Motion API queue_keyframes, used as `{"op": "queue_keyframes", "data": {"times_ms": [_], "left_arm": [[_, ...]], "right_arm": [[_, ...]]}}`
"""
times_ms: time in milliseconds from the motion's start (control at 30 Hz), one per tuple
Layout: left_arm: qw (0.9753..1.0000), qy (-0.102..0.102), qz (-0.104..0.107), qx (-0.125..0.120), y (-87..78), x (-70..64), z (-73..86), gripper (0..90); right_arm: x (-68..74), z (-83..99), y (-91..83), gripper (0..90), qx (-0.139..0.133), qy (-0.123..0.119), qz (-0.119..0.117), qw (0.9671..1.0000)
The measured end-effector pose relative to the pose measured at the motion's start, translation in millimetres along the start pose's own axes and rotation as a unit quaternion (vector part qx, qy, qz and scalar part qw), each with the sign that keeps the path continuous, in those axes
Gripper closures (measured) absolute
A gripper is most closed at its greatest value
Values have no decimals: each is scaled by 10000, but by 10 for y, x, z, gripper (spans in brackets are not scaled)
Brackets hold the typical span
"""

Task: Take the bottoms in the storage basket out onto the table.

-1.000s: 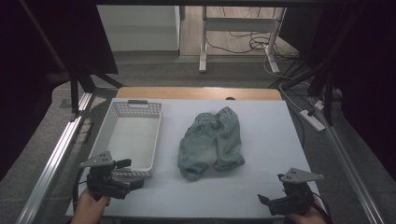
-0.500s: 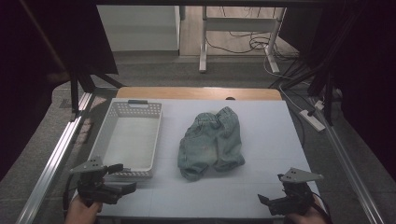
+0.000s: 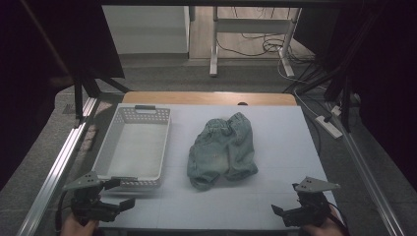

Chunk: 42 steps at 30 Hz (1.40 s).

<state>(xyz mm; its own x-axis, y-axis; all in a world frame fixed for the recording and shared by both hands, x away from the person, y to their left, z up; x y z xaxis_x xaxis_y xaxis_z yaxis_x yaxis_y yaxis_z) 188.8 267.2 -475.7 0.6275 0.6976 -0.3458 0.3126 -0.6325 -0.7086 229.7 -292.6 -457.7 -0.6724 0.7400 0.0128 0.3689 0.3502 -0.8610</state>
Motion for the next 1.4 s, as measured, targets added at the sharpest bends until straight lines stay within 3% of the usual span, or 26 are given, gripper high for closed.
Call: {"op": "queue_keyframes", "data": {"times_ms": [400, 900, 1400], "left_arm": [[9997, -94, -188, 124, -59, 19, 128, 0], [9995, -213, -221, 23, -163, 47, 233, 0], [9988, -281, -342, 228, -217, 64, 316, 0]], "right_arm": [[1, 0, -1, 0, -1, -3, 0, 10000], [2, -1, 0, 0, 3, -9, 3, 10000], [6, -8, 4, 0, 26, -32, 15, 10000]]}}
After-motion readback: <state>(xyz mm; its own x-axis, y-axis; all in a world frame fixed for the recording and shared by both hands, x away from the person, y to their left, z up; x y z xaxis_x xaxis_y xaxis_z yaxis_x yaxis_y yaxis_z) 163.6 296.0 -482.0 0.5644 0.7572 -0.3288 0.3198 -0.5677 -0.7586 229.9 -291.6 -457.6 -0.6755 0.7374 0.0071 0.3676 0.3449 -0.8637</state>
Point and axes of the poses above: each handheld gripper's, and its own axes: y roughly forward along the jaws, z roughly out of its underside, x roughly to its left, the point moved 1 cm from there along y, roughly forward along the jaws, and after that the axes turned 14 degrees about x, right-handed, at the moved point
